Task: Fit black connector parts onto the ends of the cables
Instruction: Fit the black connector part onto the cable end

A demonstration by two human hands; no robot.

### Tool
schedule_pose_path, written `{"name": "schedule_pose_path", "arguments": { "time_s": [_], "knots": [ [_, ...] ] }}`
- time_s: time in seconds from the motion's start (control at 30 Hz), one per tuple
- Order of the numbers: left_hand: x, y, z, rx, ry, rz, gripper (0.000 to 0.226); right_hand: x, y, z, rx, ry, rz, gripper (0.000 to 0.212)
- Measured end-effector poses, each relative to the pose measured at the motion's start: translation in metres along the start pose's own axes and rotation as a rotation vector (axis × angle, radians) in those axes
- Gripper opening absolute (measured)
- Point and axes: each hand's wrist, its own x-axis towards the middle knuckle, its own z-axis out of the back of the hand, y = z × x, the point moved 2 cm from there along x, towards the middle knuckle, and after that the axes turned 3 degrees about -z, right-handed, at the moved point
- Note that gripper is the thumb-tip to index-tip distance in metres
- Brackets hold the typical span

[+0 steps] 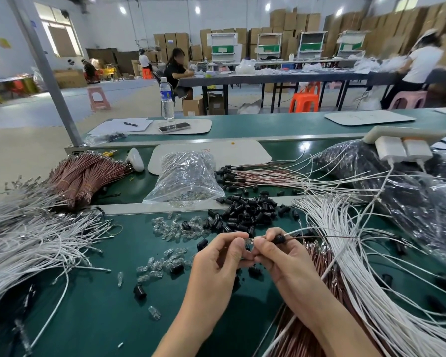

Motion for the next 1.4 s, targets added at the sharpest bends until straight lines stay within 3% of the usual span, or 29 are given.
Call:
{"name": "schedule_pose_path", "arguments": {
  "time_s": [0.97, 1.4],
  "knots": [
    [0.0015, 0.0048, 0.0053, 0.074, -0.002, -0.013, 0.017, 0.0012, -0.0032, -0.0006, 0.023, 0.046, -0.044, 0.014],
    [-0.0005, 0.0061, 0.0058, 0.217, 0.007, -0.123, 0.024, 0.0014, -0.0021, 0.0060, 0.071, 0.016, -0.119, 0.015]
  ]
}}
